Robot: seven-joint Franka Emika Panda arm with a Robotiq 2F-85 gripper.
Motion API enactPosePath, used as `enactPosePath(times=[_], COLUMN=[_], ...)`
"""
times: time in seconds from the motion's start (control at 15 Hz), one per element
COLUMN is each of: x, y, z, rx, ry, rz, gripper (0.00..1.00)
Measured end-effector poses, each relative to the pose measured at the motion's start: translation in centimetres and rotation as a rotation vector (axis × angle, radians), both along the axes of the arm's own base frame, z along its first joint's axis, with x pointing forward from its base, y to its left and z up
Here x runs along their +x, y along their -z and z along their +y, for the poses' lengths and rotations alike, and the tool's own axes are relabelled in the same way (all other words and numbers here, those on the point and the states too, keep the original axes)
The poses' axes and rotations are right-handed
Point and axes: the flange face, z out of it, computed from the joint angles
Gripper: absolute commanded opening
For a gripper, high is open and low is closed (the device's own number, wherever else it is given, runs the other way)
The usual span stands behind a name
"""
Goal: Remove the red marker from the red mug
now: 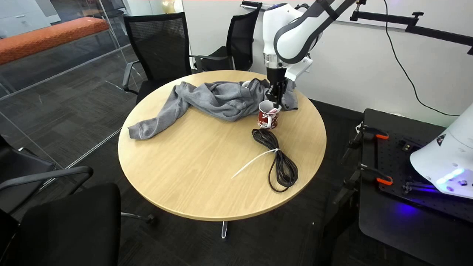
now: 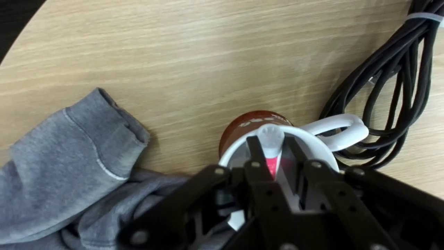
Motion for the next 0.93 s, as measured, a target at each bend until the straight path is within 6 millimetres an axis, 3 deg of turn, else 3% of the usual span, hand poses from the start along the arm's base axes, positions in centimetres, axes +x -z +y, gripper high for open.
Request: enactPosePath(times=[0.6, 0.93], x=[-0.4, -1.9], y=[-1.4, -5.3], z=[0.8, 2.2], rx=[-0.002, -0.064], ry=[-0.005, 0.013], rz=[-0.015, -0.055], gripper=[0.05, 0.05])
